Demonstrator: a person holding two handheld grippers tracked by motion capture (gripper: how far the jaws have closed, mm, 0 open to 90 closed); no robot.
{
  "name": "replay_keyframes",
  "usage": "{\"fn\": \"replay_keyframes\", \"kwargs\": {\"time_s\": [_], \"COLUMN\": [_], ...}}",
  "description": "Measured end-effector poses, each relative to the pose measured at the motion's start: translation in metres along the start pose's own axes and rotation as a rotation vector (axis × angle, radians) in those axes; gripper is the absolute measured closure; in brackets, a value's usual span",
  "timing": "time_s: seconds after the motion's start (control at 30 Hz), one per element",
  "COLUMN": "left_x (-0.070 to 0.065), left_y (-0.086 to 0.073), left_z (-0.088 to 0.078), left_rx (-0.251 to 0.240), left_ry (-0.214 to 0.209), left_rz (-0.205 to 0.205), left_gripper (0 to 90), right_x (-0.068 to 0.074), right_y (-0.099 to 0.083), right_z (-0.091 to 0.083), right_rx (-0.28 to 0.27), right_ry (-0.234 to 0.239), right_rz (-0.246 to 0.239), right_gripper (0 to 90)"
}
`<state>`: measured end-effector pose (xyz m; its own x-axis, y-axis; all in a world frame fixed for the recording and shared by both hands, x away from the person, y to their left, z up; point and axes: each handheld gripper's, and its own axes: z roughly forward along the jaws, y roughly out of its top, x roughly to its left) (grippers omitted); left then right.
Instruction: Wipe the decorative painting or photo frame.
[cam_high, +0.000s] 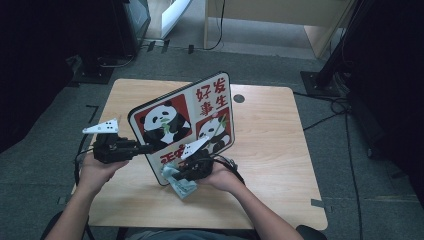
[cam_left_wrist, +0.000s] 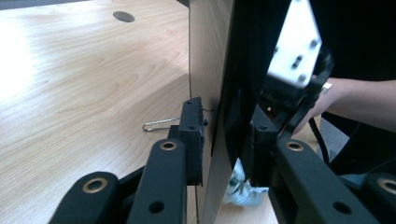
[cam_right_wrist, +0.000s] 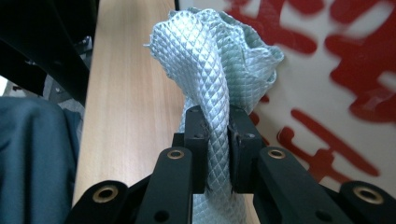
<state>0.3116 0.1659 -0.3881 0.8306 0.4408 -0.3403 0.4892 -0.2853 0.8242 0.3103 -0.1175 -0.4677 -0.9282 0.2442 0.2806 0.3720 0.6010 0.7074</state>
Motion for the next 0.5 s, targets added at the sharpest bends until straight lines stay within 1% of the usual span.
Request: {"fn": "replay_keyframes", "kwargs": {"time_s": [0.07,0.2,0.3,0.5], "left_x": [-0.001,-0.001,0.000,0.001], "left_y": [0.000,-0.001,-0.001,-0.002], "left_z": [-0.002,-0.008,-0.012,-0.023], "left_rx": [0.005,-0.007,-0.015,-0.026], "left_ry": [0.002,0.000,-0.005,-0.005], "left_rz": [0.007,0.004,-0.008,-0.004], "left_gripper": [71.7,72.3,73.2,74.9], "right_x": [0.002,0.002,0.002,0.003], "right_y": [0.004,0.012,0.020,0.041], "right_z": [-0.005,-0.015,-0.022,-0.037], "right_rx": [-0.012,-0.035,-0.046,-0.076], "right_ry": [-0.002,-0.004,-0.015,-0.028], "right_rz": [0.004,0.040,0.039,0.024], "right_gripper": [80.7,80.5,80.6,80.7]}}
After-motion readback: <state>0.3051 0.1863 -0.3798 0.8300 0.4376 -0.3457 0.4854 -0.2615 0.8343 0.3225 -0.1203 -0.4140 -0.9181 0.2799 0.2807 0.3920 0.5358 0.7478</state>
